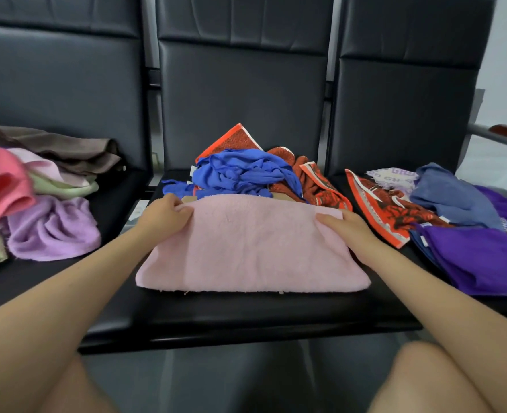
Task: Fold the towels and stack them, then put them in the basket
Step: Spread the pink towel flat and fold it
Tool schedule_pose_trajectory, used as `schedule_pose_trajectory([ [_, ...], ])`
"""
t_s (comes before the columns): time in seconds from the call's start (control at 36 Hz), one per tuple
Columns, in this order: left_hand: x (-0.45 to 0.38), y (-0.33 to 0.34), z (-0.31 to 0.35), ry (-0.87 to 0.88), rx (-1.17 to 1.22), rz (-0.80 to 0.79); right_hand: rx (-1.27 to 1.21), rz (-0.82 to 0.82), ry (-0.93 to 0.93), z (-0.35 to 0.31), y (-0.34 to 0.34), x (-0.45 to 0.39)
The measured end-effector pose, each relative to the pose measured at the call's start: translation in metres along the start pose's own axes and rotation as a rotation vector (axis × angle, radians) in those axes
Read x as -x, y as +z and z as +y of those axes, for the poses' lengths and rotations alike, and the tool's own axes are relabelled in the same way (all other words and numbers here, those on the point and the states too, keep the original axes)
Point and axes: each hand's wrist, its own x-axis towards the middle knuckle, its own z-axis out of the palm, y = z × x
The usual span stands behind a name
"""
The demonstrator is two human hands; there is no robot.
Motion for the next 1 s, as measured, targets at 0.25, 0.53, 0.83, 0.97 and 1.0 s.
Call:
schedule_pose_trajectory([
  [0.25,0.016,-0.013,-0.015,-0.309,0.310,-0.164,0.103,-0.042,0.269,-0.007,-0.018,0.012],
  [0.53,0.047,-0.015,-0.010,-0.374,0.504,-0.209,-0.304,-0.206,0.201,0.005,-0.032,0.040],
  [0.83,0.076,-0.010,0.018,-0.144,0.863,-0.050,-0.467,0.069,0.154,0.016,-0.064,0.042],
  [0.97,0.081,0.010,0.023,-0.111,0.703,-0.190,-0.593,0.110,0.176,0.023,-0.076,0.047],
  [1.0,0.081,0.012,0.024,-0.153,0.698,-0.203,-0.606,0.118,0.186,0.018,-0.075,0.051],
])
